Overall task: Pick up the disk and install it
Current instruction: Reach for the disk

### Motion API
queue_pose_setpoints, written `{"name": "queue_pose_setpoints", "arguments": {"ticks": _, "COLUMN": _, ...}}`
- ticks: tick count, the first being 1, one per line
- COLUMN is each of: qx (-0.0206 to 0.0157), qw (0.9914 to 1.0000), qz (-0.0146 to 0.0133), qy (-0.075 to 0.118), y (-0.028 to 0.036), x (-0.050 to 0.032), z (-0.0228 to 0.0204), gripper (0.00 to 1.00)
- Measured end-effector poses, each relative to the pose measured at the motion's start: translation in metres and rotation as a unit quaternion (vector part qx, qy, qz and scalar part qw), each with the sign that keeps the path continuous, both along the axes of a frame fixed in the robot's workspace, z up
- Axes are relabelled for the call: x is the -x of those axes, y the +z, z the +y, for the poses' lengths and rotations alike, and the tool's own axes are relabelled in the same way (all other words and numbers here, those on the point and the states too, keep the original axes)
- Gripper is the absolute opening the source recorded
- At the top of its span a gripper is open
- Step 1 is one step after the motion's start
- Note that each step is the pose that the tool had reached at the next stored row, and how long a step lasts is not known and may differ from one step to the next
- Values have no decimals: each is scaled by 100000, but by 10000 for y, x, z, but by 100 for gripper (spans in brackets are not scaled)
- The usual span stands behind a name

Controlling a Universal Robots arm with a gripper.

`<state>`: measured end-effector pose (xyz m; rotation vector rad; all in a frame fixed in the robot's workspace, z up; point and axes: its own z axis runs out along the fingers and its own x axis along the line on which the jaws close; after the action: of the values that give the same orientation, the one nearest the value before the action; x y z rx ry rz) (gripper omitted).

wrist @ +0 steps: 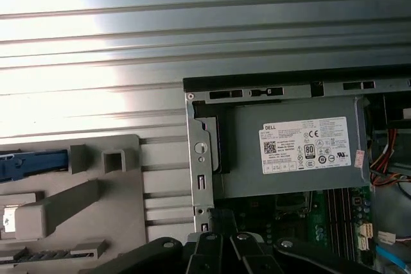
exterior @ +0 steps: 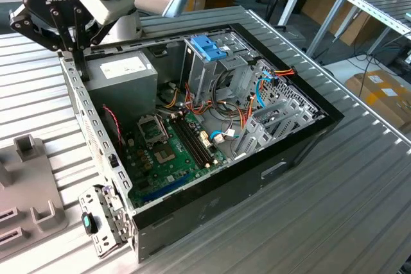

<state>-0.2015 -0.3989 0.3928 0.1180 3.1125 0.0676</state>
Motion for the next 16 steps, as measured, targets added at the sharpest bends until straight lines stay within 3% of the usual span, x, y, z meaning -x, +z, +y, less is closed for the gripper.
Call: {"name": "queue_pose_setpoints", "arguments": {"ticks": 16, "qx": -1, "qw": 100000, "qz": 0, "qy": -4, "y": -5, "x": 209, "z": 0, "gripper": 11}}
